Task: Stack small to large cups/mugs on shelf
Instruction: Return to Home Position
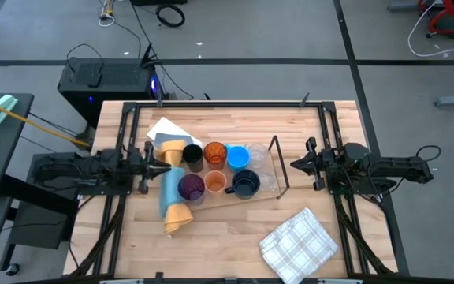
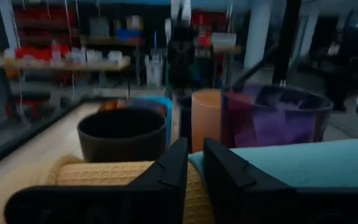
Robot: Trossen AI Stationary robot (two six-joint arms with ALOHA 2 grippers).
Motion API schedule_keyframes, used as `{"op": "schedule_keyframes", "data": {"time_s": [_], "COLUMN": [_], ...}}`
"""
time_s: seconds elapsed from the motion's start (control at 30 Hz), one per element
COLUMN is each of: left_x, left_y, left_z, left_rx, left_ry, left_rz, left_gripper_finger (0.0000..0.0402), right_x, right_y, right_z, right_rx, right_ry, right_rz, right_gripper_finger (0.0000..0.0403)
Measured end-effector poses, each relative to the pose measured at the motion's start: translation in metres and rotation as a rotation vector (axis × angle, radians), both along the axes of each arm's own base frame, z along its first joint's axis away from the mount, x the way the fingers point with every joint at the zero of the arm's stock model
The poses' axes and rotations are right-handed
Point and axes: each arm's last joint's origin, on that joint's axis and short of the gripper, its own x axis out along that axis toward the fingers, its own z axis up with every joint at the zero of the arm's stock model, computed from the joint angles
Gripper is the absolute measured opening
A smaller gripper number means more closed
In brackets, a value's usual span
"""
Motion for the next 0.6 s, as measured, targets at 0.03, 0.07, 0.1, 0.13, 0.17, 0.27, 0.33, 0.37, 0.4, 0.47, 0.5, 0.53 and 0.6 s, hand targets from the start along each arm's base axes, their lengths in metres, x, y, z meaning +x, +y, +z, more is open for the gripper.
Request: {"op": "schedule_keyframes", "data": {"time_s": [0.03,0.07,0.1,0.13,0.17,0.27,0.33,0.37,0.4,0.47,0.5,0.53,0.6], "left_x": [0.002,0.002,0.001,0.001,0.001,0.001,0.000,0.000,0.000,0.000,0.000,0.000,0.000], "left_y": [0.000,0.000,0.000,-0.001,-0.001,-0.002,-0.003,-0.004,-0.004,-0.004,-0.004,-0.004,-0.003], "left_z": [-0.002,-0.001,0.000,0.001,0.003,0.009,0.011,0.012,0.013,0.014,0.014,0.014,0.014], "left_rx": [0.001,-0.001,0.002,0.005,0.006,0.003,0.001,0.000,-0.002,-0.005,-0.006,-0.007,-0.008], "left_ry": [-0.042,-0.047,-0.053,-0.060,-0.075,-0.157,-0.188,-0.195,-0.207,-0.217,-0.213,-0.214,-0.215], "left_rz": [0.000,-0.005,-0.006,-0.008,-0.010,-0.024,-0.037,-0.041,-0.040,-0.030,-0.020,-0.010,-0.001], "left_gripper_finger": [0.0062,0.0063,0.0063,0.0063,0.0063,0.0059,0.0056,0.0054,0.0053,0.0053,0.0054,0.0055,0.0057], "right_x": [0.000,0.000,0.000,0.000,0.000,0.000,0.000,0.000,0.000,0.000,0.000,0.000,0.000], "right_y": [0.000,0.000,0.000,0.000,0.000,0.000,0.000,0.000,0.000,0.000,0.000,0.000,0.000], "right_z": [0.000,0.000,0.000,0.000,0.000,0.000,0.000,0.000,0.000,0.000,0.000,0.000,0.000], "right_rx": [0.000,0.000,0.000,0.000,0.000,0.000,0.000,0.000,0.000,0.000,0.000,0.000,0.000], "right_ry": [0.000,0.001,0.000,0.000,0.000,0.000,0.000,0.000,0.000,0.000,0.000,0.000,0.000], "right_rz": [0.000,0.000,0.000,0.000,0.000,0.000,0.000,0.000,0.000,0.000,0.000,0.000,0.000], "right_gripper_finger": [0.0025,0.0025,0.0025,0.0025,0.0025,0.0025,0.0025,0.0025,0.0025,0.0025,0.0025,0.0025,0.0025]}}
